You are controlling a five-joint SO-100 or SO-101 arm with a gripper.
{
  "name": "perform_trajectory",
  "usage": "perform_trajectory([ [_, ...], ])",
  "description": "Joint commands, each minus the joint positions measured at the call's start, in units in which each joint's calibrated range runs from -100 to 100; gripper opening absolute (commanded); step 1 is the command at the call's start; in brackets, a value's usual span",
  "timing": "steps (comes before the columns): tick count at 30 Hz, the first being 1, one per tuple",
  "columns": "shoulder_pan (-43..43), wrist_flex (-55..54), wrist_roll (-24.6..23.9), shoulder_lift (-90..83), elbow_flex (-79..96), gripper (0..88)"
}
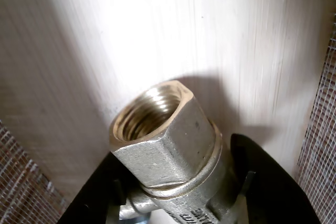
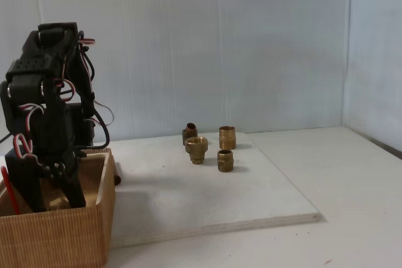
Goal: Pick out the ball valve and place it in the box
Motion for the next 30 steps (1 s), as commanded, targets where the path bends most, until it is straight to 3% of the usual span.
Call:
perform_trajectory([
  [1,-0.2,-1.2,0.4,-2.6,1.8,12.2],
  [16,-0.5,-1.2,1.6,-2.8,2.4,13.7],
  [23,0.2,-1.8,2.9,-2.7,3.9,33.3],
  [30,0.2,0.1,2.6,-3.4,3.9,33.9],
])
